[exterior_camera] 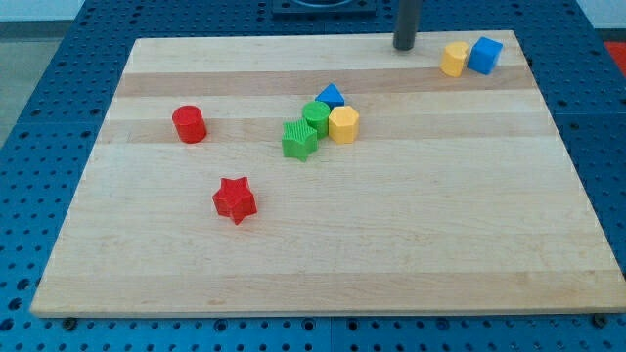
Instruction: Move the blue cube towards the yellow hexagon
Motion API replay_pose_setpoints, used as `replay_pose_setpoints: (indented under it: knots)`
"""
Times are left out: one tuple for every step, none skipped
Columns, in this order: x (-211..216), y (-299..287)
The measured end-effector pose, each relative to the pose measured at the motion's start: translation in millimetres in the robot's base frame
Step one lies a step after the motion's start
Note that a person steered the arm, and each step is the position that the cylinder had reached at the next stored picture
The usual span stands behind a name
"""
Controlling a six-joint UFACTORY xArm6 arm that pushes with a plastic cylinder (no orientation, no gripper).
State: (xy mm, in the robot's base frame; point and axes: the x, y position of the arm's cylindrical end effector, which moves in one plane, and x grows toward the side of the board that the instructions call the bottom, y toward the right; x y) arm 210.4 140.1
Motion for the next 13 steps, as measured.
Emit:
replay_pose_setpoints:
  knots:
    - [-2.7, 57.3]
    - [-2.7, 102.4]
    - [0.0, 125.3]
    - [21.8, 123.9]
    - [52.0, 117.9]
    - [66.9, 108.0]
    - [65.5, 107.2]
    - [49.5, 110.6]
    - [35.3, 111.9]
    - [41.4, 108.8]
    - [62.3, 102.9]
    - [69.6, 93.5]
    - [65.2, 93.5]
